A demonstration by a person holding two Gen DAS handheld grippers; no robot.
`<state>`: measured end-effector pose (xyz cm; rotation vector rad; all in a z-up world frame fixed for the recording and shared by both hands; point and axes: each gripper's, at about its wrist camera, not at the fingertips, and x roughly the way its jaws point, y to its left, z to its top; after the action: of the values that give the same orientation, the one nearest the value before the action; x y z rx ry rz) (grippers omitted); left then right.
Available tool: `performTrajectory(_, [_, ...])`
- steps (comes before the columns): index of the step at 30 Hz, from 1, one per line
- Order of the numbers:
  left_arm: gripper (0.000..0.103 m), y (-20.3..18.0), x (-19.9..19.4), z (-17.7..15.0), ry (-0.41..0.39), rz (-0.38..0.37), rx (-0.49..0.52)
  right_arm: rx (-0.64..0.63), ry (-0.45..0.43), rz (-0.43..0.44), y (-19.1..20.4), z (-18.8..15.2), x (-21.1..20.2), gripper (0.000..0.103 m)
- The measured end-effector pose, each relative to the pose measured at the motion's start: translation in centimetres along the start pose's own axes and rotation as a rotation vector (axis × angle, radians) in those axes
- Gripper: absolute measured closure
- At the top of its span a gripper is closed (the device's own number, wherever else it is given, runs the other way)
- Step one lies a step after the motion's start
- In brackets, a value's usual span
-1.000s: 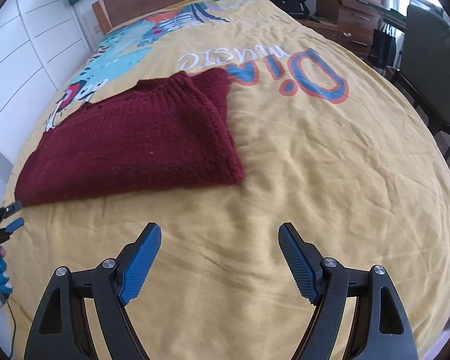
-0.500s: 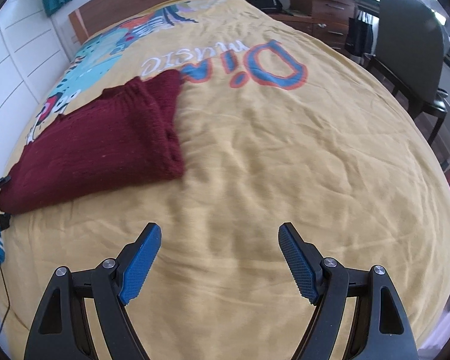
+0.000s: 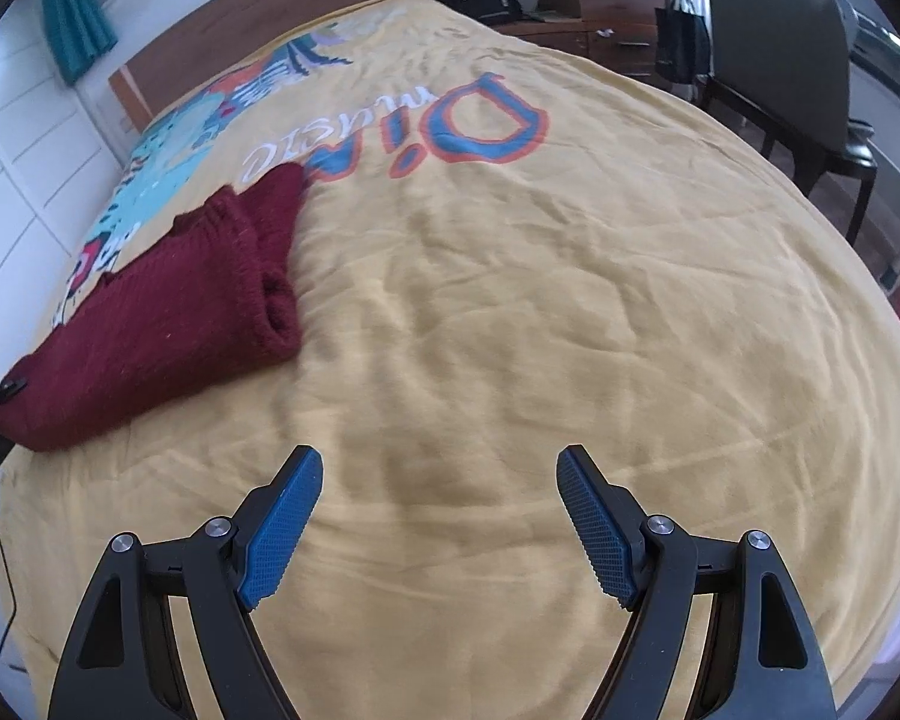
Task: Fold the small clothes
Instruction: 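Grasp one side of the folded sweater with the left gripper and lift it, then fold the held side over the sweater and open the left gripper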
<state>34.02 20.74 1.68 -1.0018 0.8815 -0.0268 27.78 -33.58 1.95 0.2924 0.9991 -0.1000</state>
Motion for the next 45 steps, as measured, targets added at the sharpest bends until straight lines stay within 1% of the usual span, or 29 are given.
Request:
performTrajectory(4, [0.085,-2.7,-0.1,0.2,0.004,-0.004,-0.010,0.037,-0.017,0.010,-1.7,-0.2,-0.6,0.022])
performTrajectory(9, [0.085,-6.6,0.3,-0.7,0.018,-0.008,-0.001,0.079,-0.033,0.022,-4.1,-0.5,-1.1,0.022])
performTrajectory(15, [0.086,-11.6,2.2,-2.4,0.039,-0.051,-0.013,0.131,-0.054,0.034,-7.0,-0.8,-1.8,0.022])
performTrajectory(20, [0.086,-15.7,4.4,-4.3,0.066,-0.082,0.001,0.170,-0.080,0.018,-9.8,-0.7,-2.8,0.022])
performTrajectory(24, [0.086,-19.2,7.0,-7.0,0.110,-0.088,0.056,0.198,-0.102,0.001,-12.0,-0.7,-3.6,0.022])
performTrajectory(28, [0.086,-22.1,10.1,-10.5,0.165,-0.091,0.108,0.234,-0.114,-0.021,-14.5,-1.2,-4.3,0.022])
performTrajectory(32, [0.086,-24.0,13.1,-14.4,0.226,-0.080,0.165,0.270,-0.114,-0.043,-16.9,-2.1,-4.6,0.022])
performTrajectory(36, [0.086,-25.5,15.4,-18.6,0.278,-0.057,0.253,0.310,-0.114,-0.066,-19.2,-3.4,-5.1,0.022])
performTrajectory(38, [0.086,-26.3,16.3,-20.6,0.294,-0.027,0.318,0.329,-0.113,-0.075,-20.2,-4.1,-5.3,0.022])
performTrajectory(39, [0.086,-26.5,16.9,-21.7,0.297,0.000,0.361,0.334,-0.114,-0.077,-20.4,-4.3,-5.3,0.022])
performTrajectory(43, [0.086,-26.3,18.3,-24.8,0.316,0.079,0.445,0.349,-0.120,-0.081,-21.4,-5.1,-5.6,0.022])
performTrajectory(45, [0.086,-26.0,18.7,-26.0,0.320,0.103,0.470,0.352,-0.122,-0.080,-21.6,-5.4,-5.6,0.022])
